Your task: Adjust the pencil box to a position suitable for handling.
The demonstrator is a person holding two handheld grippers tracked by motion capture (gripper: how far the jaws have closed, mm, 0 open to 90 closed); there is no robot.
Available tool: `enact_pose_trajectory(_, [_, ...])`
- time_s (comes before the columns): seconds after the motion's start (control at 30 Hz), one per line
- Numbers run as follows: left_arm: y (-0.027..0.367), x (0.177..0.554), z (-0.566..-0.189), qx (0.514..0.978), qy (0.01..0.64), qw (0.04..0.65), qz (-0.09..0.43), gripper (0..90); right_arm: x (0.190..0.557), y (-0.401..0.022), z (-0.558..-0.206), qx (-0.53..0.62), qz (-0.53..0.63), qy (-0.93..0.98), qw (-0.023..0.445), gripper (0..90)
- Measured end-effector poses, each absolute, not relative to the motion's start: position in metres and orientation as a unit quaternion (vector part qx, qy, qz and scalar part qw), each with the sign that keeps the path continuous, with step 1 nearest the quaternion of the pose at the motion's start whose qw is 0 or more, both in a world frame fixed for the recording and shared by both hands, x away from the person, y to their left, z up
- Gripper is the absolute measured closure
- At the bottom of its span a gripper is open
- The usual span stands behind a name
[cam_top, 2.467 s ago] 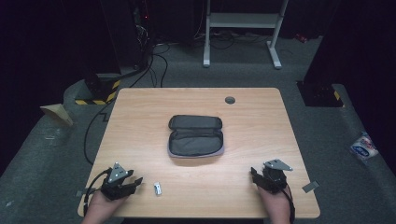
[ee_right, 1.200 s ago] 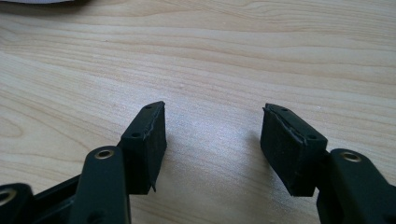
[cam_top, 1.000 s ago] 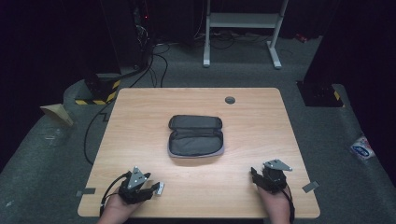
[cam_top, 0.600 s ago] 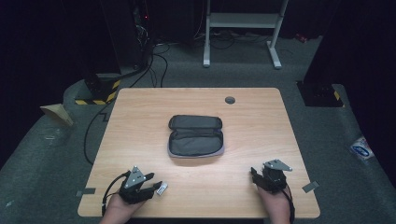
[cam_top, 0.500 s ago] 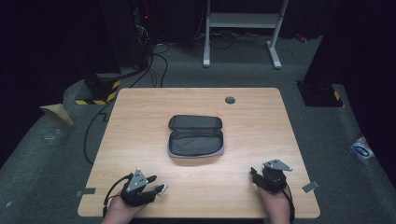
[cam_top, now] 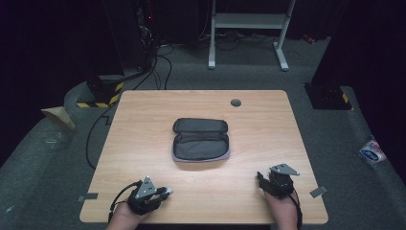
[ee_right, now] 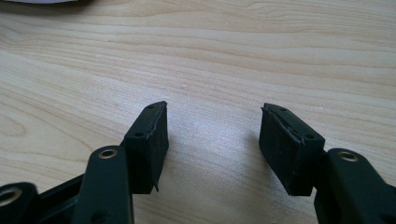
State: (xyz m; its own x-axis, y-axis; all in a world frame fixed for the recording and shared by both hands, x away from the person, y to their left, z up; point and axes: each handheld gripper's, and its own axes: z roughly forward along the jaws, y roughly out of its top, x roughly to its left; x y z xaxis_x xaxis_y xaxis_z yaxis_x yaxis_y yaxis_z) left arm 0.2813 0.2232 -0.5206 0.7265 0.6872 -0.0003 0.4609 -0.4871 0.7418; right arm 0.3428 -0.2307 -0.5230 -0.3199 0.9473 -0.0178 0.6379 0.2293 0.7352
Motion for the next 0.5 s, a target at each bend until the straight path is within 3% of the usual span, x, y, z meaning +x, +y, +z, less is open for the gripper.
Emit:
enact_pose_trajectory(0.27, [0.243,0.294,-0.523,0.838,0.353,0.384,0.161,72.6,0.343,-0.230,-0.523,0.536,0.320,0.743,0.243,42.1])
enact_pose_trajectory(0.5, [0.270,0.309,-0.525,0.807,0.410,0.382,0.187,72.4,0.343,-0.230,-0.523,0.535,0.320,0.743,0.244,42.1])
